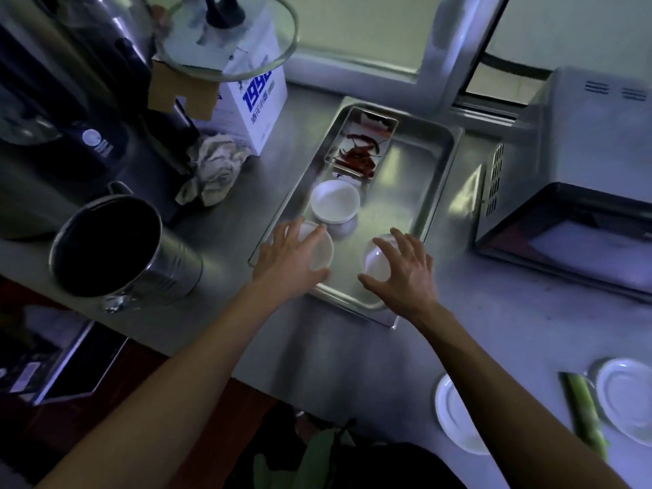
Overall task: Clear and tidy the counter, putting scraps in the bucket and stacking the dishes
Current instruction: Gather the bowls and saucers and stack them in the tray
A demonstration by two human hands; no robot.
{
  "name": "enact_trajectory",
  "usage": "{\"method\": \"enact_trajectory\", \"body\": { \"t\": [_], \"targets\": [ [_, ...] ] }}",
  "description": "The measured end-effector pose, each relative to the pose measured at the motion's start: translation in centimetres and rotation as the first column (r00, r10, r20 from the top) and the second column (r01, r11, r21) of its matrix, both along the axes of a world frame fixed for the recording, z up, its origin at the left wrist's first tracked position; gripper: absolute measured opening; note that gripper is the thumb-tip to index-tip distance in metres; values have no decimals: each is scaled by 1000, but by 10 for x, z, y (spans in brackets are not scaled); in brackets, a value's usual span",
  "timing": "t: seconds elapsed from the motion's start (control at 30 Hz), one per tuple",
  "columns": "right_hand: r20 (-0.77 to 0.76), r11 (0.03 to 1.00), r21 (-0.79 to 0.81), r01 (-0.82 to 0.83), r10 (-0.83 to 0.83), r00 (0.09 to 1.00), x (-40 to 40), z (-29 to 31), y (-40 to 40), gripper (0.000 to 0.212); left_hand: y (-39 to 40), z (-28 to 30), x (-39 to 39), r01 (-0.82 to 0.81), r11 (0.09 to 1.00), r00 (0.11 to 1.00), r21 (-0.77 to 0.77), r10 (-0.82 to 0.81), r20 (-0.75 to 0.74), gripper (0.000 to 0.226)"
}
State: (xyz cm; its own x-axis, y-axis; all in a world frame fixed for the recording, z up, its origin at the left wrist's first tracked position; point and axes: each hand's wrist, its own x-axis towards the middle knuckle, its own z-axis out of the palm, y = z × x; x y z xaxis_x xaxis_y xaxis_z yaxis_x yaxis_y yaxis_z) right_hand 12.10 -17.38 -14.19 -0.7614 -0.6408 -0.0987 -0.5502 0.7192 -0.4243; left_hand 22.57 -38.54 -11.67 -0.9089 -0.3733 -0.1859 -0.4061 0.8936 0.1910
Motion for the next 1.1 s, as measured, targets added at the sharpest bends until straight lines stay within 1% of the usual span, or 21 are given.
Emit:
{"method": "enact_trajectory", "body": {
  "t": [0.13, 0.33, 0.57, 0.77, 0.9, 1.1],
  "targets": [
    [14, 997, 18, 71, -71, 997, -7, 1, -5, 78, -22, -3, -33, 94, 996, 995, 9, -94, -20, 86],
    [-7, 985, 39, 166, -165, 986, -16, 3, -19, 77, -49, -2, -85, 200, 979, 979, 28, -199, -39, 83],
    [7, 971, 37, 237, -237, 971, -33, 0, -54, 79, -71, -19, -125, 280, 959, 959, 48, -281, 33, 89],
    [-17, 953, 88, 291, -291, 957, -49, -11, -71, 79, -83, -41, -154, 380, 925, 922, -16, -378, 82, 89],
    [5, 947, 97, 307, -309, 951, -58, -21, -76, 80, -86, -56, -166, 407, 913, 908, 32, -408, 96, 87],
    [23, 948, 84, 307, -310, 951, -63, -33, -80, 78, -85, -71, -169, 410, 908, 902, 87, -418, 111, 91]
  ]
}}
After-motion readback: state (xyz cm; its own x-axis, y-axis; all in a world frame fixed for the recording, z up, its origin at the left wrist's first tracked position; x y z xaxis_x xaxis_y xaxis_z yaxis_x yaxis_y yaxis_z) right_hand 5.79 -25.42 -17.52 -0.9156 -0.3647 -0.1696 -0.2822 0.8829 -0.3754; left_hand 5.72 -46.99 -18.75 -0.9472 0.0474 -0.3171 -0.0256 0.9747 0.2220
